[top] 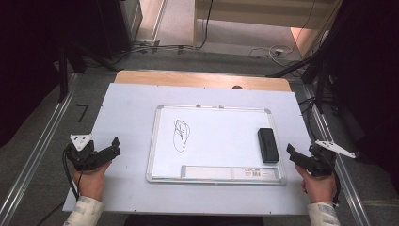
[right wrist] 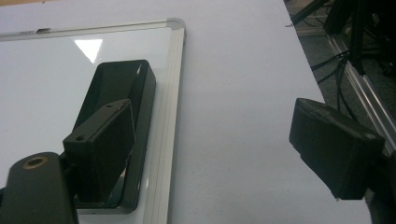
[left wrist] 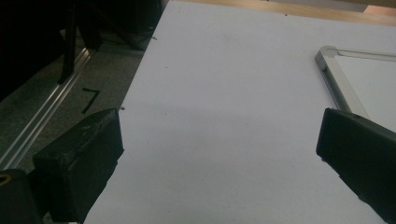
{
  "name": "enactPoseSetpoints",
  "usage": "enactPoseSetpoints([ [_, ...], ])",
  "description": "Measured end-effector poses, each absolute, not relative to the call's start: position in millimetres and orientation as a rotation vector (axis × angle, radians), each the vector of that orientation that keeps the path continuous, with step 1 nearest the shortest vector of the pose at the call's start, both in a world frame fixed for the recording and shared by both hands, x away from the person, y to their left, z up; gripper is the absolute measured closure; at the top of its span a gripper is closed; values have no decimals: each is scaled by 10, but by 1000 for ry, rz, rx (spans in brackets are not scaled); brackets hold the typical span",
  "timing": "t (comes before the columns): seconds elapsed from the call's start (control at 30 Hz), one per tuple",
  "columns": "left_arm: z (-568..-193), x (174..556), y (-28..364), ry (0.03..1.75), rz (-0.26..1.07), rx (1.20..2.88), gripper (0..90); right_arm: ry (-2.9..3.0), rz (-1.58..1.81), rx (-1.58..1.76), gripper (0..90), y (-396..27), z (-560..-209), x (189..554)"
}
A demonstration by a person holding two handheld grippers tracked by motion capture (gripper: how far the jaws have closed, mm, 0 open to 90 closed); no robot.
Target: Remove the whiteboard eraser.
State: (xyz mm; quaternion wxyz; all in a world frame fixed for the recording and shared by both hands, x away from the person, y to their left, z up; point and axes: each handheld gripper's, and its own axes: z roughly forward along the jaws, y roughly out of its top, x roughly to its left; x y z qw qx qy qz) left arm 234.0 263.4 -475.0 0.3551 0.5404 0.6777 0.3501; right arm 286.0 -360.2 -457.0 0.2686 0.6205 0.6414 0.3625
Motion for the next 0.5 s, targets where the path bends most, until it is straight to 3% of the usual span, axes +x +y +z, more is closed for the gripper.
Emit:
enactPoseSetpoints([
  [0.5, -4756, 2345, 2639, 1755, 897, 1403, 11, 1749, 978, 1656, 129, -3530, -4573, 2875],
])
